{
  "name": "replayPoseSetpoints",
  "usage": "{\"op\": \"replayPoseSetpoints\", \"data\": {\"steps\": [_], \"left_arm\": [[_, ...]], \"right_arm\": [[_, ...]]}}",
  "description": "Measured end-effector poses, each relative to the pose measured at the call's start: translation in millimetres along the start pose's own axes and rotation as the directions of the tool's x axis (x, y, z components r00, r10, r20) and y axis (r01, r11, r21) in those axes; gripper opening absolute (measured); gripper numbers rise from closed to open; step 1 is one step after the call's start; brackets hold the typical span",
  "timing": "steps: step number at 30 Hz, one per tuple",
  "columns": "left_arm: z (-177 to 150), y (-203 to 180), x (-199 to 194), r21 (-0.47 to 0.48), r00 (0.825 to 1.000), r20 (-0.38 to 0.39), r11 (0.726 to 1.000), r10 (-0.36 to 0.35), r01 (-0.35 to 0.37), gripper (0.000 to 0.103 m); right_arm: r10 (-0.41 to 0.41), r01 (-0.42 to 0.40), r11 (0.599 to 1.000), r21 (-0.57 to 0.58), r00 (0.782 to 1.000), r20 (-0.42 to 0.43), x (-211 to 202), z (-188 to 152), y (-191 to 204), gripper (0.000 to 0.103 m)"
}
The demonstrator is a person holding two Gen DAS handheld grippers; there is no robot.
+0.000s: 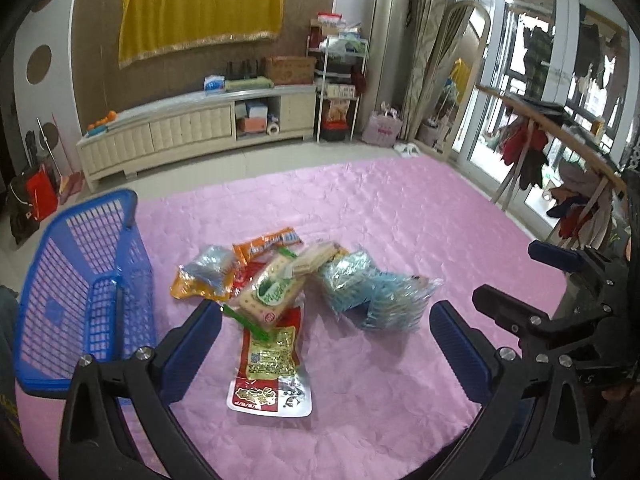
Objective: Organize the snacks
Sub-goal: 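Move the right gripper to the light-blue striped snack bag and grasp it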
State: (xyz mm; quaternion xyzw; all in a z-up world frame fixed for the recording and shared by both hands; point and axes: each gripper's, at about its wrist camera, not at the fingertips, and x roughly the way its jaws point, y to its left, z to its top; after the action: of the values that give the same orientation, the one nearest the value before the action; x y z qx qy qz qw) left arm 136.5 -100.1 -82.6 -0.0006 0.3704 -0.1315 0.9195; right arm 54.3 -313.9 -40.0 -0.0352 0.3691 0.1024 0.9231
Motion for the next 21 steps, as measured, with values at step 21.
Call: {"op": "replayPoseSetpoints", "data": {"steps": [21], "left_arm": [[-12,28,107,-0.069,0.984,-0.178,0.998,-0.018,0.006,0.103]], "right_arm": [[0.029,-0.013,0.998,0.069,0.973,-0.23,120,-12,-3,0.078]]}}
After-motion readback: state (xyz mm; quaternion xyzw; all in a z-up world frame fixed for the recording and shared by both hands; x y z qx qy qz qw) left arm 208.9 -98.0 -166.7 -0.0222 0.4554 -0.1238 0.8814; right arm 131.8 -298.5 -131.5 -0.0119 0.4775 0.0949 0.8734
